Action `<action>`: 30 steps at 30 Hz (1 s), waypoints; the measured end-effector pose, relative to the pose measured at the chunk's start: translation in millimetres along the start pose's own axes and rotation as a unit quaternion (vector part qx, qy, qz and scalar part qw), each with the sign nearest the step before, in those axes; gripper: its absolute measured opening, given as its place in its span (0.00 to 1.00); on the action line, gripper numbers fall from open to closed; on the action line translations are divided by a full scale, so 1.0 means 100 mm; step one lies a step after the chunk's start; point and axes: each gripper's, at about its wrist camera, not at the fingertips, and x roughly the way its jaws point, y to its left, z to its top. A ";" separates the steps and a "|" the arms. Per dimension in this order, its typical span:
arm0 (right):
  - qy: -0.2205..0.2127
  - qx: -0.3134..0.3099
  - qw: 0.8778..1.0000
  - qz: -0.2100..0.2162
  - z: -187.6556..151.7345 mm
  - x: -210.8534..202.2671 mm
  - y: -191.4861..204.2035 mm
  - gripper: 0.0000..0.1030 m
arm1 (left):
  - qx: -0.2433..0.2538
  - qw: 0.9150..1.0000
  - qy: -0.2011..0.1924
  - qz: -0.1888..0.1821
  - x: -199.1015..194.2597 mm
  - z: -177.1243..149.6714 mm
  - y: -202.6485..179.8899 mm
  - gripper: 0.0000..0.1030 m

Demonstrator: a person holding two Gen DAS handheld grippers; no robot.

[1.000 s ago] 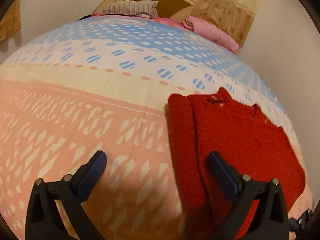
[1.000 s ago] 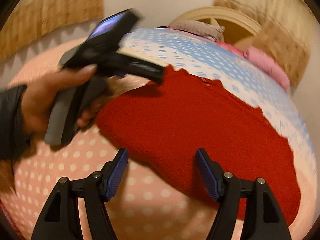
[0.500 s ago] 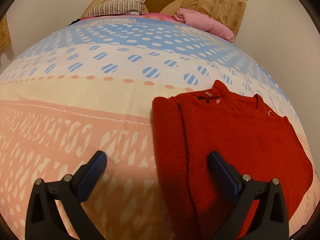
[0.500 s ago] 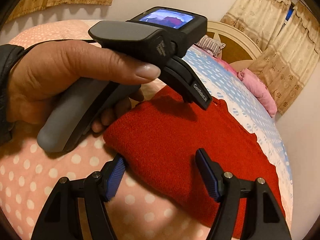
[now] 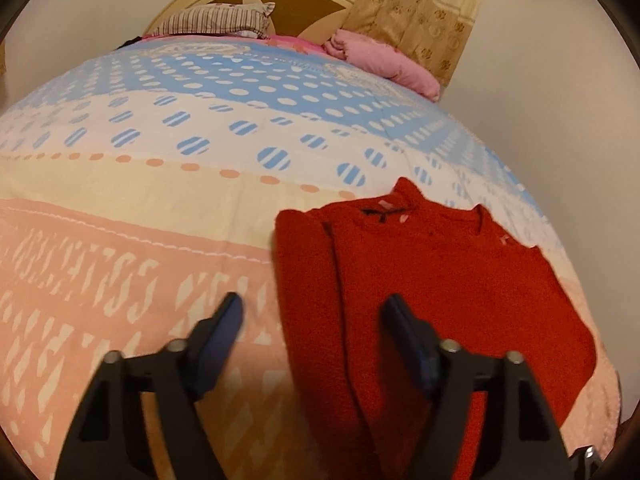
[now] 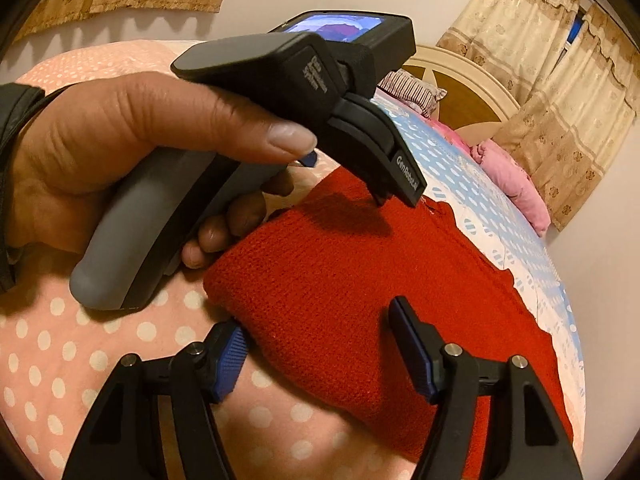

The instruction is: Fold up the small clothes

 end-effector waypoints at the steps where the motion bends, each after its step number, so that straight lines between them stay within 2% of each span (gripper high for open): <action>1: -0.001 -0.003 1.000 -0.001 0.00 -0.01 0.01 0.62 | -0.002 1.000 0.003 -0.010 0.01 -0.01 0.00 0.54; 9: -0.005 -0.022 1.000 -0.004 -0.03 -0.05 0.12 0.49 | 0.008 1.000 0.011 -0.023 0.04 -0.01 -0.06 0.42; 10: -0.006 -0.023 1.000 -0.001 -0.03 -0.06 0.13 0.45 | 0.008 0.999 0.014 -0.029 0.04 -0.01 -0.06 0.35; 11: -0.006 -0.023 1.000 0.000 -0.03 -0.06 0.11 0.44 | 0.007 0.999 0.015 -0.038 0.04 -0.01 -0.06 0.24; 12: -0.007 -0.023 1.000 0.001 -0.03 -0.07 0.11 0.39 | 0.005 0.999 0.015 -0.045 0.04 -0.01 -0.06 0.18; 13: -0.008 -0.021 1.000 0.001 -0.03 -0.08 0.11 0.31 | 0.001 0.999 0.011 -0.050 0.01 -0.01 -0.07 0.18; 16: -0.010 -0.002 1.000 0.015 -0.03 -0.12 0.03 0.26 | -0.012 0.998 0.006 -0.061 -0.04 0.00 -0.06 0.16; 22: -0.029 0.060 0.996 0.054 -0.07 -0.33 -0.24 0.16 | -0.050 0.994 0.000 -0.096 -0.15 0.07 -0.07 0.16; 25: -0.036 0.090 0.993 0.066 -0.11 -0.42 -0.38 0.11 | -0.046 0.993 -0.003 -0.108 -0.20 0.13 -0.18 0.16; 30: -0.050 0.151 0.984 0.078 -0.19 -0.53 -0.77 0.09 | -0.037 0.991 -0.012 -0.125 -0.29 0.24 -0.42 0.15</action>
